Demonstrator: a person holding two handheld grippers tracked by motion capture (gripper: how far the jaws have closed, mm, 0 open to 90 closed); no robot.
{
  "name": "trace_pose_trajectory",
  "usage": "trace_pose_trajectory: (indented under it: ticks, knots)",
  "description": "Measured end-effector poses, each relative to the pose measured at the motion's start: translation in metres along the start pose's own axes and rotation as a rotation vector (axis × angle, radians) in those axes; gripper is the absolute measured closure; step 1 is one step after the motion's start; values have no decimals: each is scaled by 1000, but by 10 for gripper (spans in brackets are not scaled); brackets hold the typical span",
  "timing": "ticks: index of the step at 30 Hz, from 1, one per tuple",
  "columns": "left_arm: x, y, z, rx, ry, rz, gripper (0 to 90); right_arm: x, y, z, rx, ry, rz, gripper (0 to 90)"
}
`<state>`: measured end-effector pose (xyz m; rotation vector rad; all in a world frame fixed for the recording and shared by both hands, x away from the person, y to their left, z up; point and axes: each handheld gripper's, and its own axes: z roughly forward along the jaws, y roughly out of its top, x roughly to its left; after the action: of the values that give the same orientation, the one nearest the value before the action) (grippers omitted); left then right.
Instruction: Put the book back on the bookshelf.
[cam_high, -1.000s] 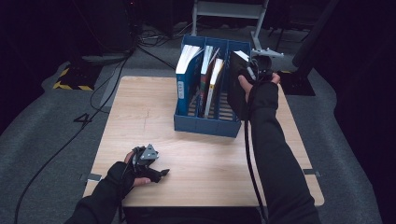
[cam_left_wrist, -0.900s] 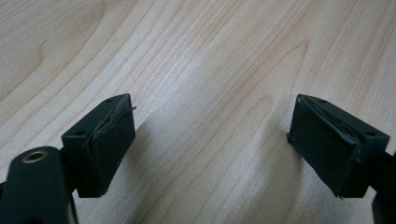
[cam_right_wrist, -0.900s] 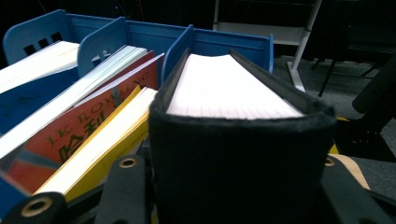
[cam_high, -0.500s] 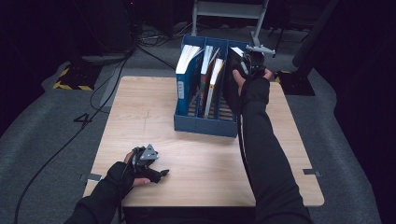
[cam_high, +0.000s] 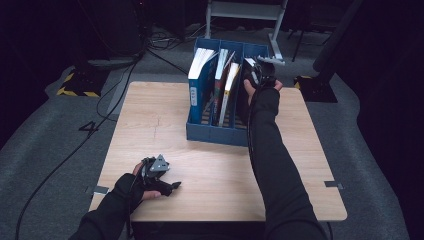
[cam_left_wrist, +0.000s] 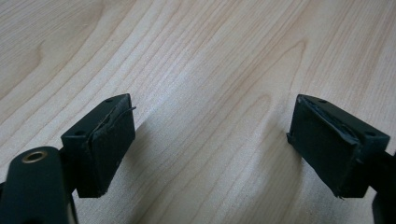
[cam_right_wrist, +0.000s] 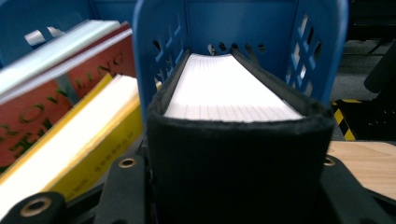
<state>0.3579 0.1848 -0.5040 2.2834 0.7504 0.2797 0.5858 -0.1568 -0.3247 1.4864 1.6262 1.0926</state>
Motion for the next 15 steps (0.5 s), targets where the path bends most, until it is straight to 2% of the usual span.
trace_pose_trajectory:
  ticks: [9, 11, 15]
  knots:
    - [0, 0, 0, 0, -1, 2, 148, 0, -13, 7, 4, -1, 1, 523]
    - [0, 0, 0, -1, -1, 2, 148, 0, -18, 7, -13, -4, -4, 522]
    - [0, 0, 0, -2, 2, 0, 148, -2, -18, 6, -3, 7, -5, 520]
